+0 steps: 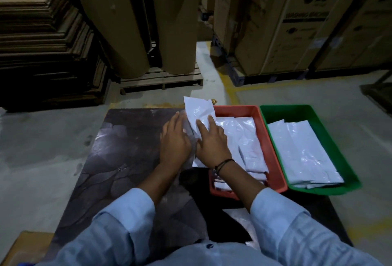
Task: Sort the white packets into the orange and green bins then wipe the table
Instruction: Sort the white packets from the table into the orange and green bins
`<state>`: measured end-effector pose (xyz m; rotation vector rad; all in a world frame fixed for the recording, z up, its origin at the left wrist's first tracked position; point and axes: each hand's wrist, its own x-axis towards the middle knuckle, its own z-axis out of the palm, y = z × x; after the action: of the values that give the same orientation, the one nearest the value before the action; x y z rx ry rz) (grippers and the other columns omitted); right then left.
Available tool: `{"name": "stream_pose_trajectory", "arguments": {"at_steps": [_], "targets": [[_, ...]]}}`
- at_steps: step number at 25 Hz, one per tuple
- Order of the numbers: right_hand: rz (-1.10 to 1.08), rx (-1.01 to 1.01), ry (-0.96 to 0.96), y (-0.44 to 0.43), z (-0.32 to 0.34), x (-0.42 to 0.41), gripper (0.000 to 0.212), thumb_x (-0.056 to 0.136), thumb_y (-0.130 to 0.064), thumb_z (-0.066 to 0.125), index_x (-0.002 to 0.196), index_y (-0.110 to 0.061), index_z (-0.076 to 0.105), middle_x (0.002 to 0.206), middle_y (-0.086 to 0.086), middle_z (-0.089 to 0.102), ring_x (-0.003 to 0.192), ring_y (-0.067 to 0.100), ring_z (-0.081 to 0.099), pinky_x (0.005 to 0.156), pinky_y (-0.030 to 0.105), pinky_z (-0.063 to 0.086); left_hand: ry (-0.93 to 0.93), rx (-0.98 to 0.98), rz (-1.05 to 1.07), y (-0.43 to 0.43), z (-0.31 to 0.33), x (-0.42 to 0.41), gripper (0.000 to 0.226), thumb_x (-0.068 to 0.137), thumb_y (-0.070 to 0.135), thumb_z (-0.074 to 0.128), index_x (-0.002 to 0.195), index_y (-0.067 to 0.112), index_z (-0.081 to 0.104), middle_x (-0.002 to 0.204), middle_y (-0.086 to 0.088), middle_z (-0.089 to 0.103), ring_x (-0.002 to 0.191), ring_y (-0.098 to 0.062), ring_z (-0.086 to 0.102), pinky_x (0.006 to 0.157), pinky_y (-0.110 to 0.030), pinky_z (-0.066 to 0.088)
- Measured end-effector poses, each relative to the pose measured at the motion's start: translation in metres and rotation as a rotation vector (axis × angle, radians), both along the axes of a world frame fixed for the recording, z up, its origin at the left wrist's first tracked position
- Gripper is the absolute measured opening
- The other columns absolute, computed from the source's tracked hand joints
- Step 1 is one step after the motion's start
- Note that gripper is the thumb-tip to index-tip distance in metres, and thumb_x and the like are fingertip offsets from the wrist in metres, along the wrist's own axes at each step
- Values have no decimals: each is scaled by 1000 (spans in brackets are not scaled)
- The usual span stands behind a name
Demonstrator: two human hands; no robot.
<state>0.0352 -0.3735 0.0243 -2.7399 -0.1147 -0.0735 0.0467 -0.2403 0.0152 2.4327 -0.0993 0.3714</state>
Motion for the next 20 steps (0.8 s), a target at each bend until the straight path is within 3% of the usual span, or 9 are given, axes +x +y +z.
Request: {"name": "stream_pose_trajectory", "arguments": {"at_steps": [8,14,20], "targets": [[-203,-128,7,-164,-5,-33,63,95,-29,51,154,-24,30,164,16,11,139,42,28,109,52,32,20,33,-210,-127,-6,-14,53,96,9,47,148,19,46,153,-3,46,141,-25,40,119,-43,31],[-311,-209,48,-269,-13,-46,63,96,-33,52,154,-25,29,165,13,11,142,41,22,110,53,26,70,70,-268,-199,-8,-28,51,97,12,47,147,22,46,152,-3,48,140,-27,41,116,-43,34],[-213,-241,207,-330,-43,-45,65,102,-45,39,158,-26,14,167,12,-3,152,36,-3,120,52,8,101,151,-249,-236,-13,-33,52,95,20,43,147,24,45,152,-1,48,138,-27,42,115,-45,38]]}}
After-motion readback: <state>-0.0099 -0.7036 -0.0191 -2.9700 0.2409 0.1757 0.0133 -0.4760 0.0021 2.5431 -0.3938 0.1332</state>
